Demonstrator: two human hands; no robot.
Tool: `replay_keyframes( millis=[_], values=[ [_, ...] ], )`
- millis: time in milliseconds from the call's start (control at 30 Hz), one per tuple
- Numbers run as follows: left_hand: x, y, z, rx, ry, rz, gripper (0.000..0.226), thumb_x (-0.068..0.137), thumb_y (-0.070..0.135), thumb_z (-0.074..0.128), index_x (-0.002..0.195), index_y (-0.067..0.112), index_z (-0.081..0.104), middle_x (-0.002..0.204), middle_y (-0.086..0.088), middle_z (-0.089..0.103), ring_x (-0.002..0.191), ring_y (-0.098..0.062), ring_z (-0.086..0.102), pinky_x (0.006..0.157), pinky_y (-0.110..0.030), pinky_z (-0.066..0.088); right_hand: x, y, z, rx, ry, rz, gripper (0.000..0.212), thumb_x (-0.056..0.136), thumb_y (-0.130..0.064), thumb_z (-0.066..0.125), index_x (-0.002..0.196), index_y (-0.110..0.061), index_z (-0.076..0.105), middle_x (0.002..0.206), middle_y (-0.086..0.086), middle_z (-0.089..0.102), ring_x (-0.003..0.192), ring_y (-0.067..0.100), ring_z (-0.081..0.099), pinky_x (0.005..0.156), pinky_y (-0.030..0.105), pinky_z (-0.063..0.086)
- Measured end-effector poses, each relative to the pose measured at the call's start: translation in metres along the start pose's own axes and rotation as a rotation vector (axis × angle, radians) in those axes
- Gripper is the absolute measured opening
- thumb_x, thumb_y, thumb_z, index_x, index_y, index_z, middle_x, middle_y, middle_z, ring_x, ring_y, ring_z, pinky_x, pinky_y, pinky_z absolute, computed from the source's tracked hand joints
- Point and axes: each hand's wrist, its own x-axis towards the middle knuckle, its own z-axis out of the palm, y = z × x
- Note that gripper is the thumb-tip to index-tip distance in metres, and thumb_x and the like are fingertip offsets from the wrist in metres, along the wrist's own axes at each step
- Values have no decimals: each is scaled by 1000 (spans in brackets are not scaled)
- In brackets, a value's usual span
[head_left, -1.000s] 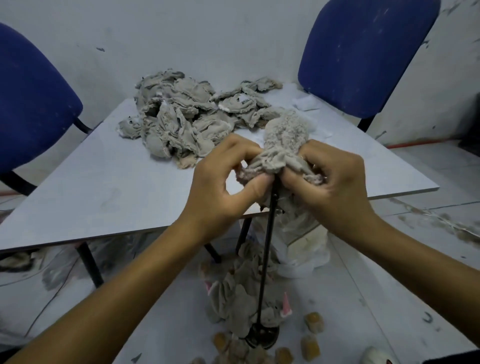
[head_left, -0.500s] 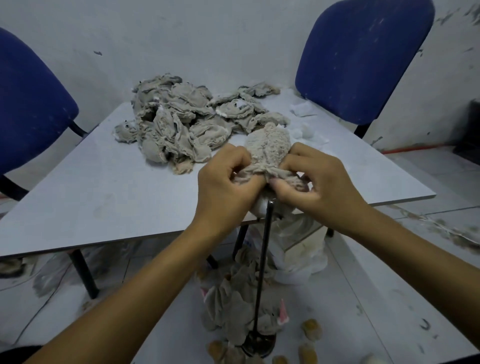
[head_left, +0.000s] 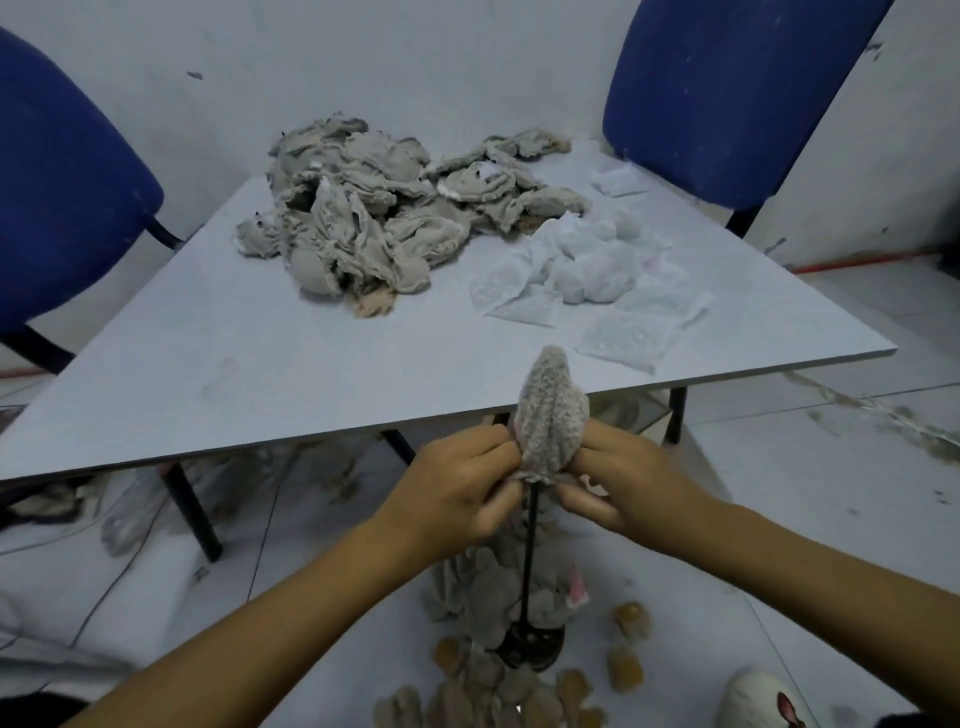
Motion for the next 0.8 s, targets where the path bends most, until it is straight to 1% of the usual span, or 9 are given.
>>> replay_keyframes(
  millis=[100, 167, 233, 300, 367, 467, 600, 700, 800],
  values=[
    [-8, -1, 1, -54, -104, 4, 25, 93, 21, 54, 97, 2, 70, 90, -13, 65, 77, -27, 58, 60, -40, 50, -9, -3, 2, 79, -174, 81, 42, 97, -37, 61, 131, -12, 60, 132, 7, 63, 119, 27, 60, 91, 42, 54],
    [-6, -5, -7, -96, -165, -4, 34, 94, 26, 56, 120, 6, 66, 115, -11, 65, 99, -26, 62, 77, -39, 53, -11, 3, -9, 60, -290, 113, 54, 96, -41, 61, 141, -13, 50, 144, 5, 53, 131, 24, 49, 104, 38, 44],
    [1, -10, -25, -175, -204, -13, 41, 93, 27, 58, 130, 9, 59, 128, -7, 60, 114, -21, 58, 90, -36, 49, -7, 7, -27, 5, -344, 68, 43, 95, -29, 64, 130, -6, 56, 134, 11, 57, 125, 26, 50, 101, 34, 41],
    [11, -9, -47, -220, -174, -20, 37, 90, 29, 57, 118, 5, 63, 115, -8, 64, 103, -20, 60, 85, -38, 49, 3, 4, -51, -26, -300, 42, 27, 90, -19, 65, 113, -6, 63, 111, 8, 63, 104, 19, 55, 87, 27, 43],
    [30, -5, -70, -298, -82, -64, 28, 86, 25, 59, 105, 6, 66, 102, -5, 68, 92, -18, 64, 77, -39, 53, 21, -4, -79, -6, -220, 67, 14, 84, -16, 69, 96, -13, 63, 88, -7, 59, 81, 1, 52, 71, 11, 38],
    [60, -1, -102, -545, 4, -161, 18, 82, 20, 71, 98, 12, 67, 91, -2, 70, 84, -19, 68, 74, -43, 58, 51, -16, -114, 104, -67, 88, 26, 80, -21, 72, 95, -35, 56, 84, -31, 55, 81, -18, 56, 72, -3, 38],
    [86, 2, -110, -791, 89, -230, 27, 78, 12, 73, 97, -4, 61, 98, -27, 66, 87, -33, 67, 77, -51, 54, 77, -15, -124, 340, 101, 219, 9, 88, -14, 74, 93, -15, 66, 92, -4, 66, 88, 5, 62, 74, 16, 52],
    [96, 2, -98, -908, 184, -308, 12, 77, 11, 68, 83, 5, 58, 76, -8, 64, 71, -19, 60, 62, -32, 50, 90, -13, -112, 513, 259, 331, 14, 88, -2, 70, 80, 5, 61, 76, 15, 58, 70, 9, 56, 65, 26, 50],
    [100, -1, -89, -930, 204, -374, 12, 79, 15, 66, 76, 9, 56, 69, -6, 55, 65, -19, 52, 56, -28, 43, 101, -5, -96, 604, 385, 490, 22, 85, 0, 68, 67, 2, 55, 66, 11, 52, 63, 17, 51, 59, 35, 47]
  ],
)
